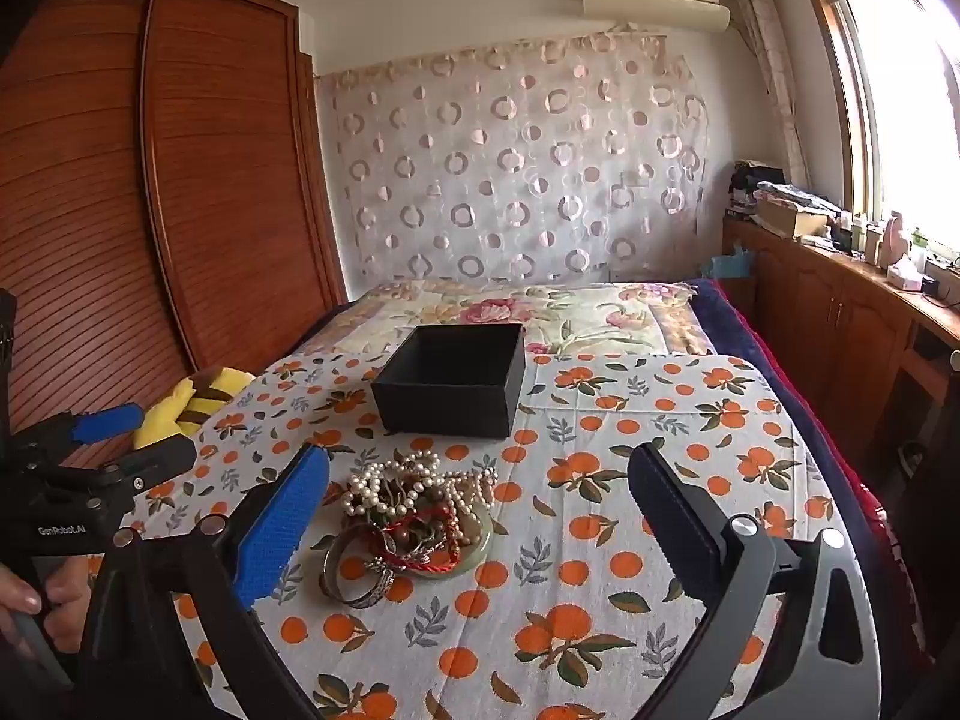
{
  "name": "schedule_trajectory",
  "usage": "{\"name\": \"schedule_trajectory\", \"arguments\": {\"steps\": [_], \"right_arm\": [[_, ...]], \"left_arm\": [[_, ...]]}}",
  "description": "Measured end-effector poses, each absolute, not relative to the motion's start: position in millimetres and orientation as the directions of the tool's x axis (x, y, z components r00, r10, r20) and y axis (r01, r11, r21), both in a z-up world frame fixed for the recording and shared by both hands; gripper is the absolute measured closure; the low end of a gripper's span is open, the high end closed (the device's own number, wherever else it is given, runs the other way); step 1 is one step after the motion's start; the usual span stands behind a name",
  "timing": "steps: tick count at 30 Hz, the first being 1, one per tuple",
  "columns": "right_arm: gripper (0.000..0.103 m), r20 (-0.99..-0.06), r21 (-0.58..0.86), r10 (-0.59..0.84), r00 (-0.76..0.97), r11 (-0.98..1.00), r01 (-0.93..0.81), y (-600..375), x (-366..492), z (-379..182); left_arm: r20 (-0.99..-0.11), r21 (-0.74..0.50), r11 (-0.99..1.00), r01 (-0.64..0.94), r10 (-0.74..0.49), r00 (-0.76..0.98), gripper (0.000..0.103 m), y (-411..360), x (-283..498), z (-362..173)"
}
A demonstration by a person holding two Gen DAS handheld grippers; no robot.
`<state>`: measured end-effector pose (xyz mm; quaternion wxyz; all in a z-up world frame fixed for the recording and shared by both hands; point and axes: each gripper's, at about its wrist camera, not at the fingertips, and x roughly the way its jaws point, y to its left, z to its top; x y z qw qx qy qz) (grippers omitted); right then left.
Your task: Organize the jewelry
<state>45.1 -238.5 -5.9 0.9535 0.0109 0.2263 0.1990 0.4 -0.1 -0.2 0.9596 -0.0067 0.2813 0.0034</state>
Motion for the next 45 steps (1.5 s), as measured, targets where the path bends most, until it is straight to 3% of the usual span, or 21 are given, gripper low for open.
{"name": "schedule_trajectory", "arguments": {"steps": [45], "right_arm": [[0.002, -0.431, 0.119, 0.378, 0.819, 0.924, -0.364, -240, 46, -9]], "left_arm": [[-0.513, -0.012, 1.000, -0.009, 0.001, 0.858, 0.008, 2, -2, 10]]}}
